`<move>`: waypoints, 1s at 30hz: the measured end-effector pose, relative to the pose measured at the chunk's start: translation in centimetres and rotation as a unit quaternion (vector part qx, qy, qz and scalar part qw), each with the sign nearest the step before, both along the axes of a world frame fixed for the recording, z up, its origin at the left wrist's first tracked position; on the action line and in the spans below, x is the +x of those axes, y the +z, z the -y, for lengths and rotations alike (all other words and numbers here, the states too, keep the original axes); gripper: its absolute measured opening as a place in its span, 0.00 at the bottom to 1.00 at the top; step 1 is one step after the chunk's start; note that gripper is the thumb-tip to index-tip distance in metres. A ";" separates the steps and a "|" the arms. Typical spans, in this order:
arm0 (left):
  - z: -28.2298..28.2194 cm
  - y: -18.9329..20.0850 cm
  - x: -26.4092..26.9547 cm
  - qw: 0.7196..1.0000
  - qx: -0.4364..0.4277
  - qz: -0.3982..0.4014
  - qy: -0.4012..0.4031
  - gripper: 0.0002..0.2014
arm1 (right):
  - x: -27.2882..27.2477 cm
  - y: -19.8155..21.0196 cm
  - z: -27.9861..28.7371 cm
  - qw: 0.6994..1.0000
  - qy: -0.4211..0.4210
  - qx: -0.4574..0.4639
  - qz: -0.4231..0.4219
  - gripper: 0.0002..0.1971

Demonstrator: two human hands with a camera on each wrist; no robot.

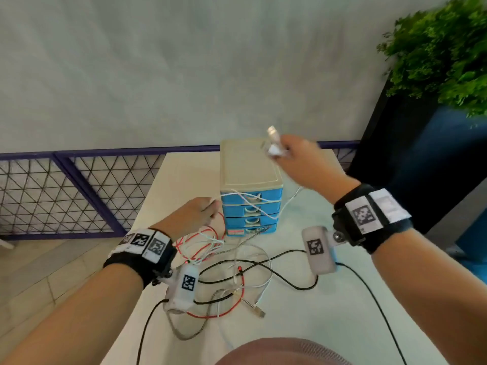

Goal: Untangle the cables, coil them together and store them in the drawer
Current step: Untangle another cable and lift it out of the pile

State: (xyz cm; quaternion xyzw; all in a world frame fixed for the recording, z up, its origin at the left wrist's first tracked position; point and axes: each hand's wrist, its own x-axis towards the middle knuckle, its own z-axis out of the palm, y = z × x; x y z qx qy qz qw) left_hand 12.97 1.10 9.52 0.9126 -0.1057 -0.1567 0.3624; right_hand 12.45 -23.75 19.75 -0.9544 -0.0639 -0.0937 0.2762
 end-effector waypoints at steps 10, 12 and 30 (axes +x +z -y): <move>1.8 5.4 -0.1 0.989 -0.029 0.100 -0.103 0.13 | 0.0 -4.4 -3.2 0.960 0.139 0.124 -0.211 0.20; 0.2 5.0 0.1 0.992 -0.028 0.091 -0.086 0.14 | 0.5 -3.7 -2.1 0.956 0.090 0.204 -0.190 0.19; -7.3 -4.8 0.1 0.971 0.226 -0.078 -0.028 0.13 | 1.5 1.2 1.3 0.923 -0.026 0.375 -0.085 0.19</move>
